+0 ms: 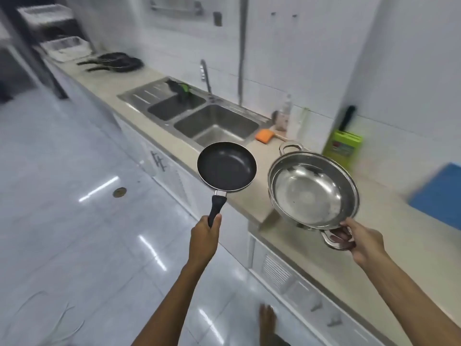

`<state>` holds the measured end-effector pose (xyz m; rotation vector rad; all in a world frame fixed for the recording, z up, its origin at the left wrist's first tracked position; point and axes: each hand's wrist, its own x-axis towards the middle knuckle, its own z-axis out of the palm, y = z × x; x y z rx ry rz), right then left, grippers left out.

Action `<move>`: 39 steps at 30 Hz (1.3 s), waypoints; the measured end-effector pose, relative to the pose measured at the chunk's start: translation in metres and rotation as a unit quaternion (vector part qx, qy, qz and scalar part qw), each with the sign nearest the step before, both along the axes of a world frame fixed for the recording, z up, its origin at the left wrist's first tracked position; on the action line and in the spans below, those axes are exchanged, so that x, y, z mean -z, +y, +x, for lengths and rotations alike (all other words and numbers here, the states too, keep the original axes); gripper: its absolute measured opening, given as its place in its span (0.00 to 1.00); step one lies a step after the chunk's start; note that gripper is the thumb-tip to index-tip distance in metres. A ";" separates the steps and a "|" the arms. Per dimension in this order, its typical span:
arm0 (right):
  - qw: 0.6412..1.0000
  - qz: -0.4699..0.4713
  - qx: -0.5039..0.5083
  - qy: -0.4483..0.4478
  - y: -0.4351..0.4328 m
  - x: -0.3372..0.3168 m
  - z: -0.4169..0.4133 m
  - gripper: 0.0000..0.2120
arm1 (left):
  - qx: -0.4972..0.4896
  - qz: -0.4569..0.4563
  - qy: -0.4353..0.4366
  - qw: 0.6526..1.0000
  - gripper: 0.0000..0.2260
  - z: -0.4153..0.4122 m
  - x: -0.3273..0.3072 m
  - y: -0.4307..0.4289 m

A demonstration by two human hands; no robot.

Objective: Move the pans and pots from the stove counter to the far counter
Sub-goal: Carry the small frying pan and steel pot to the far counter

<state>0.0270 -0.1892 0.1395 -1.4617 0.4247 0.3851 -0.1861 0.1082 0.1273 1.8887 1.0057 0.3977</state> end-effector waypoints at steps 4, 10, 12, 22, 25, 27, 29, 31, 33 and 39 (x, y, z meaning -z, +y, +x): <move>0.998 0.008 -0.061 -0.002 0.117 -0.006 0.021 0.03 | -0.063 -0.006 -0.052 0.997 0.14 -0.014 -0.001 0.078; 0.988 -0.002 -0.154 0.010 0.294 0.005 0.061 0.03 | -0.147 0.000 -0.075 0.986 0.17 -0.006 0.006 0.207; 0.983 -0.014 -0.184 0.016 0.351 0.007 0.076 0.04 | -0.179 -0.007 -0.067 0.981 0.18 0.002 0.006 0.254; 0.967 0.004 -0.254 0.022 0.612 -0.001 0.148 0.08 | -0.257 -0.013 -0.079 0.963 0.18 0.051 -0.020 0.458; 0.965 0.010 -0.261 0.020 0.686 -0.001 0.164 0.02 | -0.264 -0.009 -0.085 0.961 0.17 0.068 -0.018 0.520; 0.966 0.009 -0.257 0.021 0.735 0.003 0.175 0.03 | -0.270 -0.016 -0.085 0.959 0.18 0.079 -0.011 0.565; 0.969 0.012 -0.244 0.013 0.782 0.007 0.184 0.05 | -0.266 -0.017 -0.088 0.960 0.18 0.090 -0.007 0.613; 0.970 0.010 -0.242 0.015 0.834 0.011 0.194 0.05 | -0.251 -0.016 -0.092 0.963 0.16 0.100 0.001 0.670; 0.974 0.003 -0.228 0.020 0.887 0.015 0.206 0.04 | -0.237 -0.022 -0.087 0.967 0.16 0.113 0.006 0.730; 0.982 -0.010 -0.185 0.016 1.028 0.003 0.237 0.02 | -0.213 -0.032 -0.075 0.974 0.16 0.151 0.003 0.888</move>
